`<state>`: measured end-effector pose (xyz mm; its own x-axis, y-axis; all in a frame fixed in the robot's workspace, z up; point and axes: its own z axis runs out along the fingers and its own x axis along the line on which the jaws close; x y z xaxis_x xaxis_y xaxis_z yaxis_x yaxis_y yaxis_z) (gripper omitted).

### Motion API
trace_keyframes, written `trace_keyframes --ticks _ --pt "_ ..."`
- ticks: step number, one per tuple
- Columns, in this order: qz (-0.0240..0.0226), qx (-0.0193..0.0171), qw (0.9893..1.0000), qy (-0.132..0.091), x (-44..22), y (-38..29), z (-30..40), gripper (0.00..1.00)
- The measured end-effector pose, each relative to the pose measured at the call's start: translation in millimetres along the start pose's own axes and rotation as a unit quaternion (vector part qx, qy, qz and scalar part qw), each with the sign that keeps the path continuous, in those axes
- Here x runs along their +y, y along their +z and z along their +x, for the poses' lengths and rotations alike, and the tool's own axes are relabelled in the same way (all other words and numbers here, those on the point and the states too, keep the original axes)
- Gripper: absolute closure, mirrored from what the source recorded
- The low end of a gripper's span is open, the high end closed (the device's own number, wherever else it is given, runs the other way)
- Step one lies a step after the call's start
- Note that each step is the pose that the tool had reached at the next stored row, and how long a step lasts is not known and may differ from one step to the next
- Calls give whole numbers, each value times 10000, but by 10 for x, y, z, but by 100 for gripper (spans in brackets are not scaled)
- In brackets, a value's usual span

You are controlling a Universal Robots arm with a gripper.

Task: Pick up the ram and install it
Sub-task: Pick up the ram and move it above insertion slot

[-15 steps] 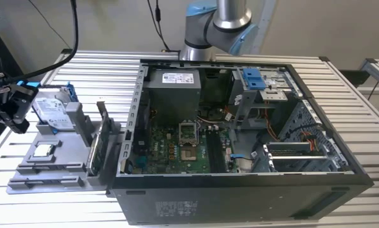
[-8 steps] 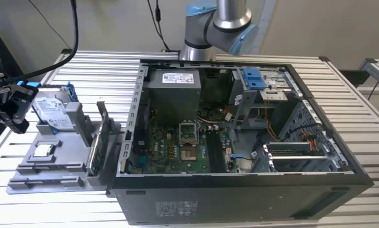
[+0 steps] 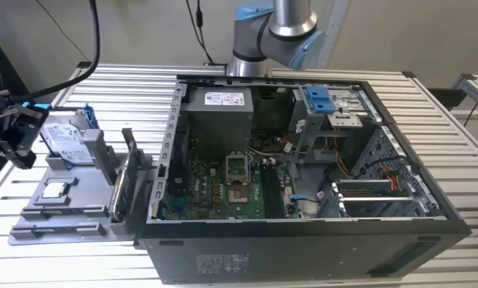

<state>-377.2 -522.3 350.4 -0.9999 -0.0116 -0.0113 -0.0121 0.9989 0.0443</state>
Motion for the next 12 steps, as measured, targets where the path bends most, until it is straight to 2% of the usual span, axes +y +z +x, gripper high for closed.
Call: trace_keyframes --ticks 6,12 --pt "35 14 9995 -302 0 0 1 89" --pt "65 30 9978 -660 0 0 1 89"
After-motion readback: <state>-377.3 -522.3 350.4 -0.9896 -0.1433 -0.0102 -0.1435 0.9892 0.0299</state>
